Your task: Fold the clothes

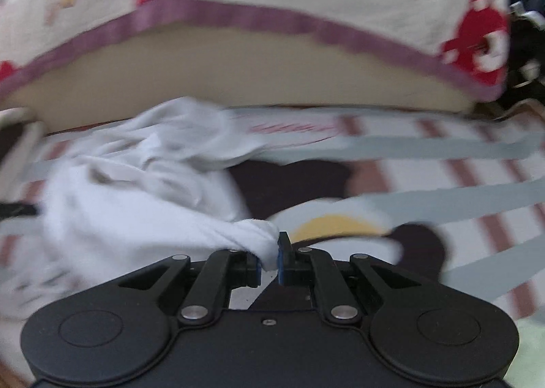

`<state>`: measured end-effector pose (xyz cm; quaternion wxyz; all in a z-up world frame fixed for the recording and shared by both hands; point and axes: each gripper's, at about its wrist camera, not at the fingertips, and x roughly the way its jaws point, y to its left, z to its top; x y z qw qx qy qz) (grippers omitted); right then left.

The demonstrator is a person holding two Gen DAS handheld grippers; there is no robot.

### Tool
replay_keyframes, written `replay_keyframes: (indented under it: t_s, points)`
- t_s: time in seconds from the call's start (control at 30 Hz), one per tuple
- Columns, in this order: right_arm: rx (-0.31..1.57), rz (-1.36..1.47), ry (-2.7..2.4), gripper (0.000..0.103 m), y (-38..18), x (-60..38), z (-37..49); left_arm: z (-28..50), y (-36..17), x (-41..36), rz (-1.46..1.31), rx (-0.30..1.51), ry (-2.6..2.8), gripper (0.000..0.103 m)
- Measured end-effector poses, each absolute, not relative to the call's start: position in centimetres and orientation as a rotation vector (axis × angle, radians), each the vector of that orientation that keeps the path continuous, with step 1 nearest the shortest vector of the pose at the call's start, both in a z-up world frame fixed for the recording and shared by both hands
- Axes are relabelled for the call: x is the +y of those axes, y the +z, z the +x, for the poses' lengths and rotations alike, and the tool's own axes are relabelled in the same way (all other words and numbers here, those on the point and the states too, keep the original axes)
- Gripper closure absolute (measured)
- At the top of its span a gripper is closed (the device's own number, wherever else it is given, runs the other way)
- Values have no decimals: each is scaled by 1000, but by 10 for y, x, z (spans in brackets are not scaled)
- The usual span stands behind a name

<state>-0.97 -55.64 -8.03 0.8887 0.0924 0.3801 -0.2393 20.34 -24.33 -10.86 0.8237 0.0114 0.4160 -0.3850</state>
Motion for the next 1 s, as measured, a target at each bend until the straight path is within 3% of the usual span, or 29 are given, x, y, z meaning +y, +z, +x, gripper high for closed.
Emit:
replay_keyframes:
  t_s: [0.6, 0.77, 0.8, 0.87, 0.9, 0.97, 1.0]
  points:
    - [747, -34, -1075, 96, -51, -701, -25, 173, -131, -288, 195, 823, -1002, 19]
    - [812, 98, -1117, 78, -88, -723, -50, 164, -143, -301, 280, 802, -965, 17]
    - [793, 127, -1099, 75, -91, -717, -56, 165, -144, -301, 275, 809, -959, 18]
    - [758, 176, -1046, 56, -96, -703, -65, 168, -145, -302, 263, 824, -946, 27]
    - [741, 200, -1016, 53, -97, -695, -68, 169, -146, -303, 257, 831, -940, 43]
    - [722, 258, -946, 53, -96, -678, -72, 172, -147, -303, 246, 846, -928, 54]
    - [715, 288, -909, 53, -95, -669, -72, 173, -146, -303, 232, 842, -930, 74]
